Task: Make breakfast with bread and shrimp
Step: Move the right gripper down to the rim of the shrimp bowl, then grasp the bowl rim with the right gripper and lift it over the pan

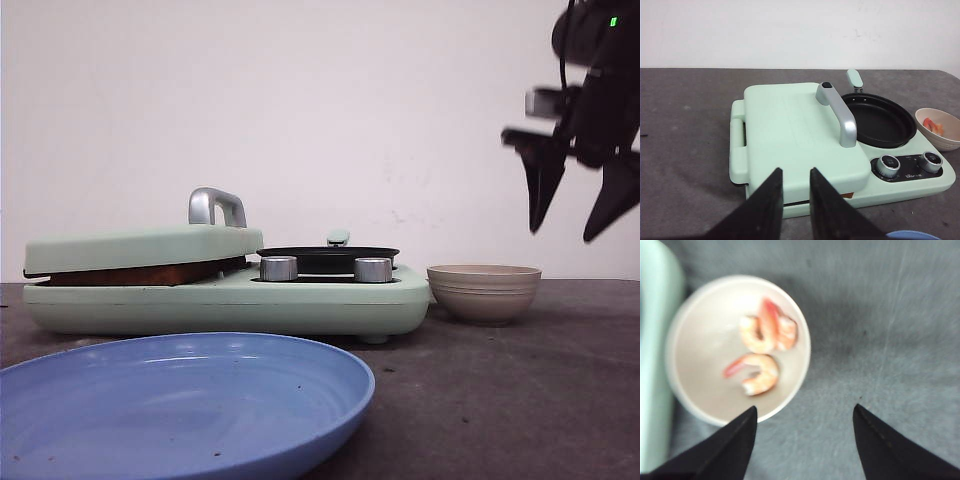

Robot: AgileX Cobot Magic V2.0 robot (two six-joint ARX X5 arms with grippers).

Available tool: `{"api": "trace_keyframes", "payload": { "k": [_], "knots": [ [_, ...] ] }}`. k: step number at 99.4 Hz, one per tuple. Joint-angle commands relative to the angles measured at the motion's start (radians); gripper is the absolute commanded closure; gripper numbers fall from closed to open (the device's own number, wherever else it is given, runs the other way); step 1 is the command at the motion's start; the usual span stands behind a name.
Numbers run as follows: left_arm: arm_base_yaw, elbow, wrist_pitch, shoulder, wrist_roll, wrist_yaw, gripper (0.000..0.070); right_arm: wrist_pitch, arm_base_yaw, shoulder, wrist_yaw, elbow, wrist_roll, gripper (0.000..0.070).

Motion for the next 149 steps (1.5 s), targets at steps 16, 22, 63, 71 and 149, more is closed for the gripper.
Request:
{"api": "trace_keyframes", "payload": {
  "k": [16,22,63,71,149],
  "knots": [
    [-0.001,0.001,0.005,0.003,0.013,-0.003,0.0696,0.063,-0.008,0.087,-0.048,0.026,-0.002,0.0325],
    [-0.001,0.001,0.003,0.003,0.013,-0.003,0.0696,0.078,-0.008,0.098,-0.052,0.026,0.005,0.0325],
    [-0.001,0.001,0.004,0.003,0.013,-0.003,0.0696,0.138,-0.009,0.162,-0.103,0.026,0.042,0.0343],
    [-0.001,0.001,0.004,0.003,0.013,-0.003,0.0696,0.137,-0.009,0.177,-0.105,0.026,0.043,0.0343],
    [-0.001,0.001,0.003,0.004,0.013,-0.003,0.0696,0.153,-0.005,0.213,-0.13,0.026,0.054,0.07]
  ]
}}
